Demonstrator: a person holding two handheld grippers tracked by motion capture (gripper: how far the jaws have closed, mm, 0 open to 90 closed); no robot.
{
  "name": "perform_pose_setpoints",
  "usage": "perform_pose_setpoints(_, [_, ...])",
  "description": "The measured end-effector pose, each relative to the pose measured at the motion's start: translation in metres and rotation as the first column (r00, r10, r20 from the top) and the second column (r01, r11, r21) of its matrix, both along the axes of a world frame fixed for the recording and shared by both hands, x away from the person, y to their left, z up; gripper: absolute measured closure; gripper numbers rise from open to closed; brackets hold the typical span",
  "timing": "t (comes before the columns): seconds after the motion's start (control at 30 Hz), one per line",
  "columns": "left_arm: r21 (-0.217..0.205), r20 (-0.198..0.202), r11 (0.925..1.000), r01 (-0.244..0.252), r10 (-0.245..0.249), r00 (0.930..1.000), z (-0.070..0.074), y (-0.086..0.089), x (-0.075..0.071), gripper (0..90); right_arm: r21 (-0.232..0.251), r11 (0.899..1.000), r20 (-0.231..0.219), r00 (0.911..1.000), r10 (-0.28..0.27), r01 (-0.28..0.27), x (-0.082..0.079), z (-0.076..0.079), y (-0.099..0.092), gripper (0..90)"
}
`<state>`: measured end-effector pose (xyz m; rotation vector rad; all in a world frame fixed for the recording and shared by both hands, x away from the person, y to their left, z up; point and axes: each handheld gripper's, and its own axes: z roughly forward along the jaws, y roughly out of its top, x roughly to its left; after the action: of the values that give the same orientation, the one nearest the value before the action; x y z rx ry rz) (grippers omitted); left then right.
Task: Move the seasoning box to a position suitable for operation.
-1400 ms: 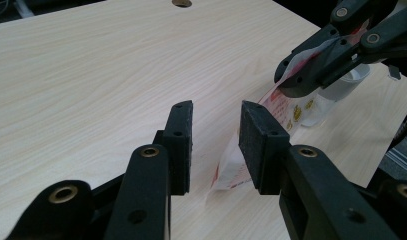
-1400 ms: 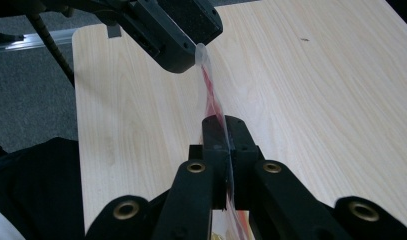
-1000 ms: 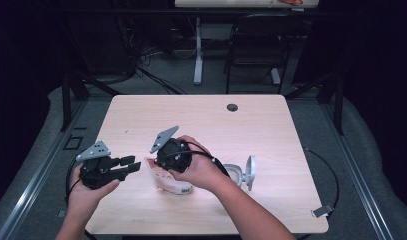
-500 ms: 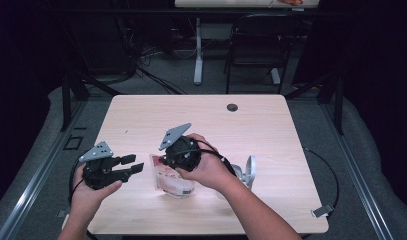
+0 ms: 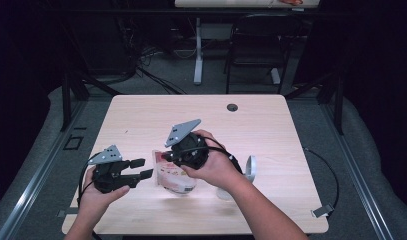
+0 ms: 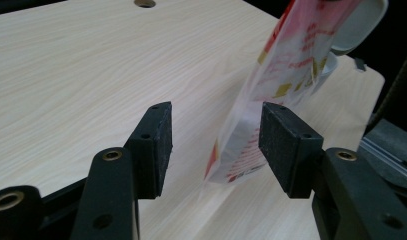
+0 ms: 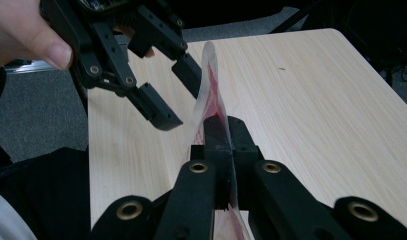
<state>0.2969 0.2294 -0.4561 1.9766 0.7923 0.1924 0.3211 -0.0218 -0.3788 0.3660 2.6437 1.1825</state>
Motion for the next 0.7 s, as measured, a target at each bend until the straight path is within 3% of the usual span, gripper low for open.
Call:
perform_pose_setpoints(0.13, [-0.016, -0.001, 0.9997, 0.018, -0.018, 0.9998, -0.003, -0.004, 0.001, 47.5, 0.009, 1.000, 0.006, 1.0000, -0.003, 0.003, -0.001, 0.004, -0.002, 90.0])
perform_pose_setpoints(0.57, [0.015, 0.021, 0.9952, 0.097, -0.097, 0.9951, -0.012, -0.021, 0.001, 46.8, 0.011, 1.000, 0.023, 0.9997, -0.006, 0.006, -0.003, 0.011, -0.010, 90.0])
perform_pose_setpoints(0.7, [0.005, 0.020, 0.9935, 0.114, -0.114, 0.9933, -0.014, -0.024, 0.001, 46.2, 0.012, 1.000, 0.027, 0.9996, -0.003, 0.003, -0.004, 0.014, -0.012, 90.0])
